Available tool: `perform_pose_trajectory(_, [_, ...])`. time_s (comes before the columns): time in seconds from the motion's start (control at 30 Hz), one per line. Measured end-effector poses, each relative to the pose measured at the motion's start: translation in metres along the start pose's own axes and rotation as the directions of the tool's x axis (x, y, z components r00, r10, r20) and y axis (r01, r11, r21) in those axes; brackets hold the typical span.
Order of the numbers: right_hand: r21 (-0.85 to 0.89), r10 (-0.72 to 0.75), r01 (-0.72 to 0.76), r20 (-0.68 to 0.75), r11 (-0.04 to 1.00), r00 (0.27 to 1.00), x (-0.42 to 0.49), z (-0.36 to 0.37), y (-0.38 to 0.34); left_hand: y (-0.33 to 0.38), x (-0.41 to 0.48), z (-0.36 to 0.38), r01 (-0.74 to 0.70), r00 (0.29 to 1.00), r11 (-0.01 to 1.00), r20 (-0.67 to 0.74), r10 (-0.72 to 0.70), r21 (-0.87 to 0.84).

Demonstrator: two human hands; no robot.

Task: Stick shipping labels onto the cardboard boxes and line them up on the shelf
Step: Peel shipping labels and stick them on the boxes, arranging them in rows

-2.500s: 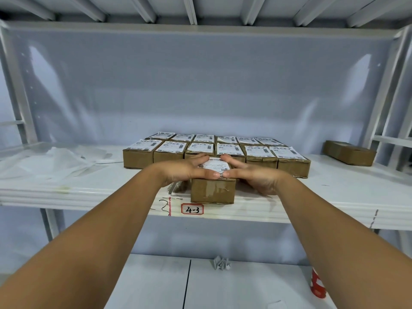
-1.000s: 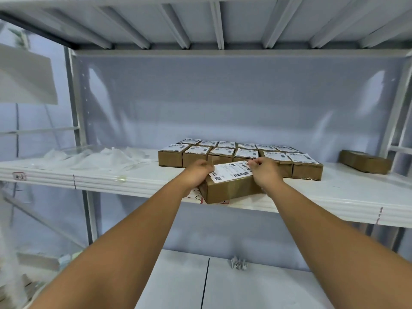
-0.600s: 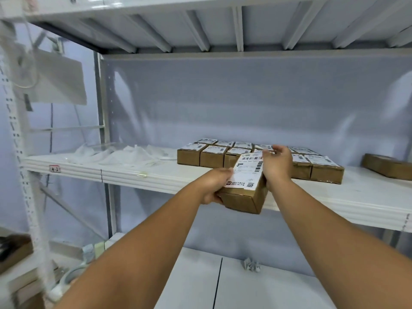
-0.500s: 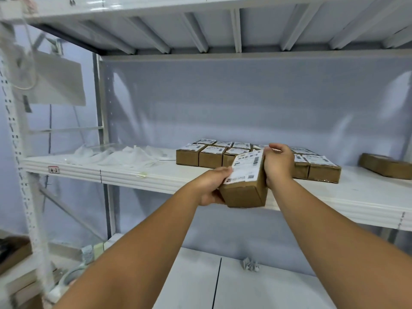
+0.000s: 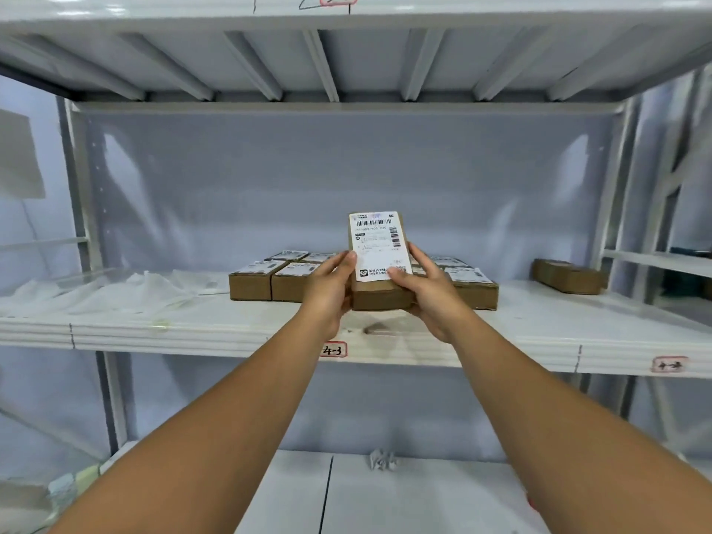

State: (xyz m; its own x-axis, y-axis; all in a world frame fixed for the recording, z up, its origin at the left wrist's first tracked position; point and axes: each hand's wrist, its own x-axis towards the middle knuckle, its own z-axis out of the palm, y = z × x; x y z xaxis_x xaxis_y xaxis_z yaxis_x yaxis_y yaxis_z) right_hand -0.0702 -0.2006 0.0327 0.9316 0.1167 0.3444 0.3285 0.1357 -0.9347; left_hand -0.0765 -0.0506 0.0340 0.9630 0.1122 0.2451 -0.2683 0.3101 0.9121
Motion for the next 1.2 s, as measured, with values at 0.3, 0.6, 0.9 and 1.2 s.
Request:
perform_pose_trajectory(0.3, [-0.155, -0.185, 0.138, -0.349, 0.978, 0.919, 0.008, -0.096, -0.007, -0.028, 0.021, 0.098, -0.332, 0.932, 0.845, 0.281, 0.227, 0.418])
perform_pose_trajectory(0.6, [-0.205, -0.204, 0.112, -0.512, 0.972, 0.834, 0.037, -0.198, -0.022, -0.063, 0.058, 0.202, -0.434, 0.896, 0.69, 0.354, 0.267, 0.579])
perform_pose_trajectory(0.9, [-0.281, -0.14, -0.05, -0.615, 0.958, 0.776, 0.107, -0.252, 0.003, -0.091, 0.117, 0.236, -0.491, 0.871, 0.385, 0.457, 0.184, 0.781])
perform_pose_trajectory(1.2, [-0.32, 0.062, -0.338, -0.638, 0.885, 0.767, 0.185, -0.265, 0.048, -0.093, 0.181, 0.23, -0.429, 0.896, 0.032, 0.43, -0.107, 0.903])
